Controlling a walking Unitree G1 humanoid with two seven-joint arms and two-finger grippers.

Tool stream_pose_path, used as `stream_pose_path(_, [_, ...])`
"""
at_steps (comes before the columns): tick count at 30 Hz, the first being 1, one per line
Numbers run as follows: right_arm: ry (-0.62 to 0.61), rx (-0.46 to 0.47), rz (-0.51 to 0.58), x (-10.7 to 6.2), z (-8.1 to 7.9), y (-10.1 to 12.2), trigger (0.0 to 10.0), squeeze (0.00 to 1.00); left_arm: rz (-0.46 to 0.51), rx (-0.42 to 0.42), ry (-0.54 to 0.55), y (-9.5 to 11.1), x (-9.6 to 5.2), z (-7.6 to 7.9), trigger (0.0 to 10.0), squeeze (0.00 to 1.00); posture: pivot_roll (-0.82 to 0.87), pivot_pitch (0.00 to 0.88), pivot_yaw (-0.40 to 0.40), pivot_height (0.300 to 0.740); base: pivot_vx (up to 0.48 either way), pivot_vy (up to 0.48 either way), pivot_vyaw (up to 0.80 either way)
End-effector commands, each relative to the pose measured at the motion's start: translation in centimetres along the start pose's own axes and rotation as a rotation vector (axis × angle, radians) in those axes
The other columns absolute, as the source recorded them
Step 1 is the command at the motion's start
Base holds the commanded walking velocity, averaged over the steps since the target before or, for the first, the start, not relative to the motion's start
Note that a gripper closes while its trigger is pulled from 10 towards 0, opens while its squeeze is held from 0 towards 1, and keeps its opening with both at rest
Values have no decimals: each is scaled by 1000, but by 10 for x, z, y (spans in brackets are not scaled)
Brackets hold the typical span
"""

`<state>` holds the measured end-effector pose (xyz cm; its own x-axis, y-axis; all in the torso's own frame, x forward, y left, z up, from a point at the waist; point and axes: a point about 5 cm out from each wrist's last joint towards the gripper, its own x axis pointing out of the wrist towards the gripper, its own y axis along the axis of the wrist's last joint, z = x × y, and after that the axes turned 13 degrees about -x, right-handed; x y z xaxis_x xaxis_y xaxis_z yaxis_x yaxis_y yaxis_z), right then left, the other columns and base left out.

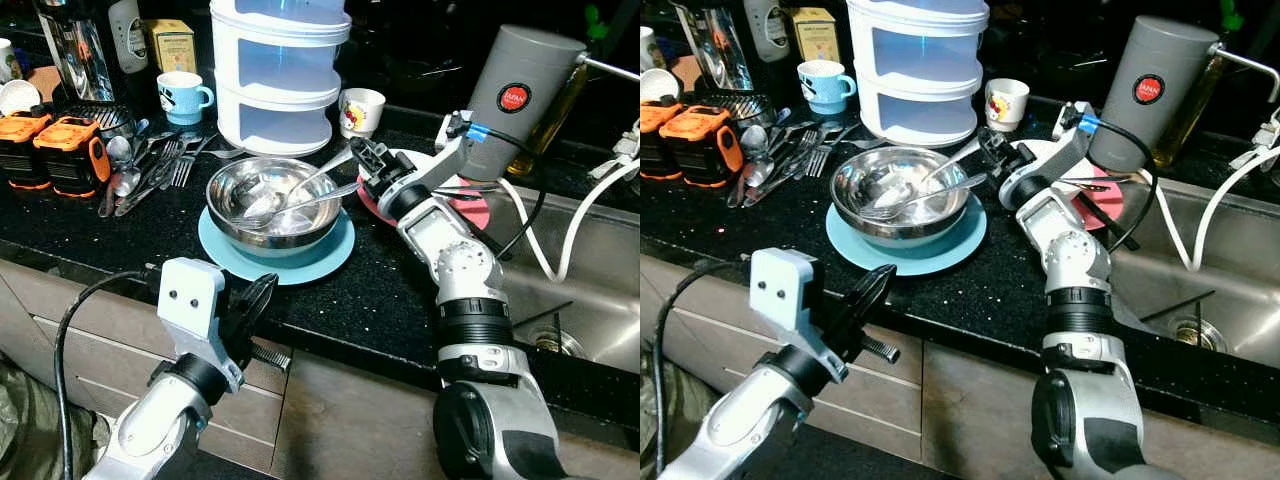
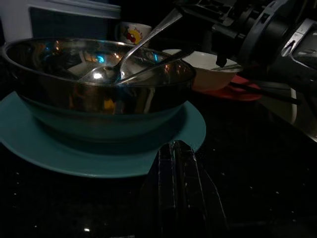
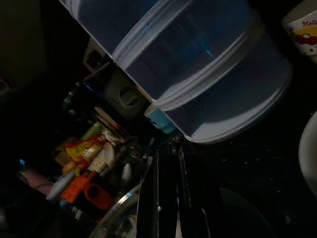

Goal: Kitchen organization

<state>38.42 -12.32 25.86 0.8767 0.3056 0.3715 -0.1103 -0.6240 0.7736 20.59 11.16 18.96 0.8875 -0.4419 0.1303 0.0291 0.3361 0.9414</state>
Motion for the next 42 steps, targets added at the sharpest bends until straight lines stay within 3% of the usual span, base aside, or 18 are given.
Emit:
stream_pose_path(1, [11,34,83,3,-4,16,0,0,13,16,-3,3,0,-1,10000,0,196,0,-99,740,0,0,0])
stream_pose_path(2, [17,58,121,3,-5,23,2039,0,15,18,-2,4,1,-1,10000,0,196,0,-99,740,0,0,0])
stream_pose_path(6, [32,75,225,4,-8,43,3255,0,18,21,-2,4,1,-2,10000,0,196,0,-98,740,0,0,0])
stream_pose_path(7, [34,69,256,4,-9,50,4745,0,19,20,-3,4,1,-2,10000,0,194,0,-97,740,0,0,0])
stream_pose_path(8, [34,69,256,4,-9,50,4745,0,19,20,-3,4,1,-2,10000,0,194,0,-97,740,0,0,0])
stream_pose_path(9, [32,60,285,4,-9,56,7294,0,19,21,-4,4,2,-2,10000,0,194,0,-97,740,0,0,0])
stream_pose_path(13, [30,54,301,4,-9,59,7294,0,18,22,-5,4,2,-2,10000,0,194,0,-97,740,0,0,0])
stream_pose_path(15, [9,-10,304,3,-7,60,10000,0,20,22,-7,4,2,-2,10000,0,192,0,-96,740,0,0,0])
stream_pose_path(21, [-17,-29,251,4,-4,57,10000,0,21,22,-12,5,4,-2,10000,0,192,0,-91,740,0,0,0])
stream_pose_path(27, [80,-25,254,-2,-12,61,10000,0,28,23,-29,7,7,-2,10000,0,179,0,-86,740,0,0,-788])
stream_pose_path(36, [59,-22,268,-9,-4,67,10000,0,36,20,-50,8,11,0,10000,0,173,0,-82,740,0,0,-788])
stream_pose_path(40, [17,-55,271,-8,1,70,10000,0,36,20,-53,8,12,0,10000,0,175,0,-84,740,0,0,-788])
stream_pose_path(41, [-12,-92,268,-8,5,71,10000,0,36,19,-54,8,12,0,10000,0,175,0,-84,740,0,0,-788])
stream_pose_path(42, [-67,-196,245,-8,10,70,10000,0,36,19,-55,8,12,0,10000,0,174,0,-84,740,0,0,-788])
